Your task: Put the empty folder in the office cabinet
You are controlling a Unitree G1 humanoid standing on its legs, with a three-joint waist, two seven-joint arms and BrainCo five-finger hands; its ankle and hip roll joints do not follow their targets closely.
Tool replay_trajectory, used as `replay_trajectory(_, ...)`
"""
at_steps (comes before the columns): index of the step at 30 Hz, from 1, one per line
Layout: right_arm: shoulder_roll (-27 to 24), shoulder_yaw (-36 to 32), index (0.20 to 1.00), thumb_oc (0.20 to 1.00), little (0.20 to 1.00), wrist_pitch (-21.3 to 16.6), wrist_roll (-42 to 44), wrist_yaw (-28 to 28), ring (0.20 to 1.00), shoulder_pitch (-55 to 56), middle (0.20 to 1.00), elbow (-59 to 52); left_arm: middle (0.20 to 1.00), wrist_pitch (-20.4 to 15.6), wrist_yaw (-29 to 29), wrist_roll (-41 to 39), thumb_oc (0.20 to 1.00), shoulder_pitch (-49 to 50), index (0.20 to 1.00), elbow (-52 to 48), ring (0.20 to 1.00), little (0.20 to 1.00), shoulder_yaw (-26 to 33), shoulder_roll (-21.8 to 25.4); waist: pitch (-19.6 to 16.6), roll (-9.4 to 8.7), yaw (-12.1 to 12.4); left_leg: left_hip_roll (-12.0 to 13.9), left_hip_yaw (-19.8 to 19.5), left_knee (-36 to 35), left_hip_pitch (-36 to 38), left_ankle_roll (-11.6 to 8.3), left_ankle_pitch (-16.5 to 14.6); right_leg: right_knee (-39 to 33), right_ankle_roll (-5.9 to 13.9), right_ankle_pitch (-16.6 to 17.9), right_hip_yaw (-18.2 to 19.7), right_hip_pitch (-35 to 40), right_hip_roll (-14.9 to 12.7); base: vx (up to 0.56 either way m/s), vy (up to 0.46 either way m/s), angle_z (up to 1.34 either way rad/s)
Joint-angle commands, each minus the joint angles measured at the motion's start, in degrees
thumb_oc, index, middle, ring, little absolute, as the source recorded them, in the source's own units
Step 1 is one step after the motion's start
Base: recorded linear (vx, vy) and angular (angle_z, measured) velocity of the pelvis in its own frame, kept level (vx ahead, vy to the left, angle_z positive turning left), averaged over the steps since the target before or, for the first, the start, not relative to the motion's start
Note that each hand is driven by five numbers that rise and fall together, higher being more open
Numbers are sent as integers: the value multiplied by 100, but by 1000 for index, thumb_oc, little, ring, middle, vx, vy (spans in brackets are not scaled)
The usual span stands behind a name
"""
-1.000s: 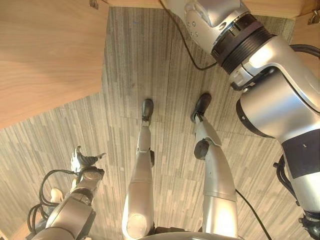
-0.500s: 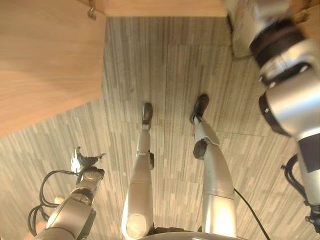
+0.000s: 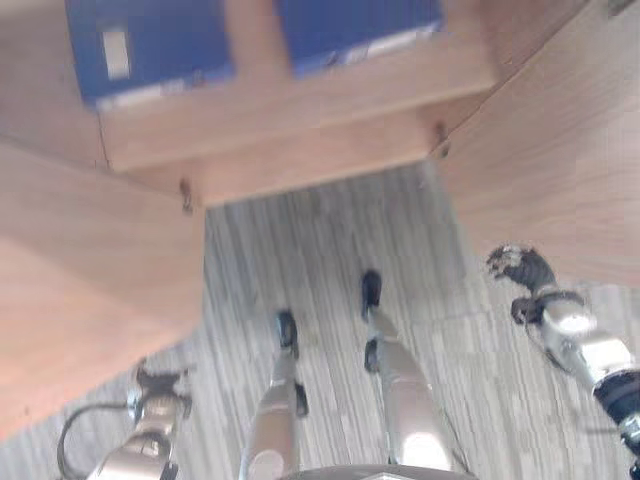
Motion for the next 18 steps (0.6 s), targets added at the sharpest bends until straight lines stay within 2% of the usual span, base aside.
replay_trajectory(1, 1053, 198, 200, 200, 200, -207, -197, 17, 200, -1287, 200, 438, 1000, 125, -5, 154, 1000, 30, 1000, 142, 1000, 1000, -63, -88, 422, -14, 314, 112, -188, -26, 1120, -313, -1102, 97, 734, -547, -125, 339, -303, -17, 50, 1)
replay_trajectory(3, 1400, 61, 200, 200, 200, -173, -300, -44, 200, -924, 200, 639, 1000, 155, -31, 185, 1000, 120, 1000, 94, 1000, 1000, -97, -226, 337, 12, 345, 31, -206, -26, 1360, -228, -1095, -23, 736, -556, -162, 733, -305, -5, 49, 13)
replay_trajectory(6, 1659, -37, 200, 200, 200, -124, -331, -101, 200, -683, 200, 801, 1000, 181, -61, 191, 1000, 221, 1000, 81, 1000, 1000, -144, -360, 272, 58, 390, -48, -223, -26, 1610, -129, -1081, -116, 756, -534, -199, 1108, -350, -16, 47, 23)
replay_trajectory(7, 1906, -113, 200, 200, 200, -89, -411, -109, 200, -400, 200, 930, 1000, 197, -95, 231, 1000, 323, 1000, 59, 1000, 1000, -205, -495, 163, 74, 404, -124, -231, 26, 1811, -77, -1103, -209, 776, -527, -247, 1447, -397, -29, 71, 31)
replay_trajectory(9, 1954, -178, 200, 200, 200, -76, -386, -113, 200, -313, 200, 970, 1000, 214, -117, 235, 1000, 374, 1000, 48, 1000, 1000, -199, -509, 118, 88, 419, -166, -263, 92, 1872, -31, -1124, -241, 778, -500, -249, 1589, -435, -33, 65, 23)
replay_trajectory(11, 2205, -390, 200, 200, 200, -81, -276, -113, 200, -29, 200, 1172, 1000, 216, -130, 252, 1000, 485, 1000, 65, 1000, 1000, -180, -557, -59, 75, 426, -264, -284, 198, 2104, 35, -1171, -362, 816, -468, -327, 2032, -502, -66, 73, 25)
replay_trajectory(13, 2205, -390, 200, 200, 200, -81, -276, -114, 200, -29, 200, 1172, 1000, 216, -130, 252, 1000, 485, 1000, 65, 1000, 1000, -180, -557, -57, 75, 426, -263, -284, 198, 2106, 35, -1171, -362, 816, -468, -327, 2034, -501, -49, 34, 11)
replay_trajectory(15, 2450, -661, 200, 200, 200, -132, -92, -105, 200, 265, 200, 1352, 1000, 226, -124, 239, 1000, 635, 1000, 87, 1000, 1000, -69, -570, -333, 39, 443, -369, -245, 200, 2416, 129, -1207, -462, 871, -409, -377, 2433, -571, -135, 84, -12)
replay_trajectory(17, 2500, -730, 200, 200, 200, -138, -68, -112, 200, 331, 200, 1399, 1000, 226, -132, 239, 1000, 673, 1000, 103, 1000, 1000, -55, -580, -397, 30, 440, -386, -226, 165, 2513, 154, -1211, -486, 885, -388, -379, 2509, -587, -79, 44, 3)
replay_trajectory(18, 2587, -876, 200, 200, 200, -175, -49, -148, 200, 388, 200, 1594, 1000, 228, -138, 255, 1000, 728, 1000, 124, 1000, 1000, -24, -584, -544, 1, 438, -442, -202, 126, 2658, 215, -1220, -519, 913, -353, -406, 2648, -618, -88, 38, -9)
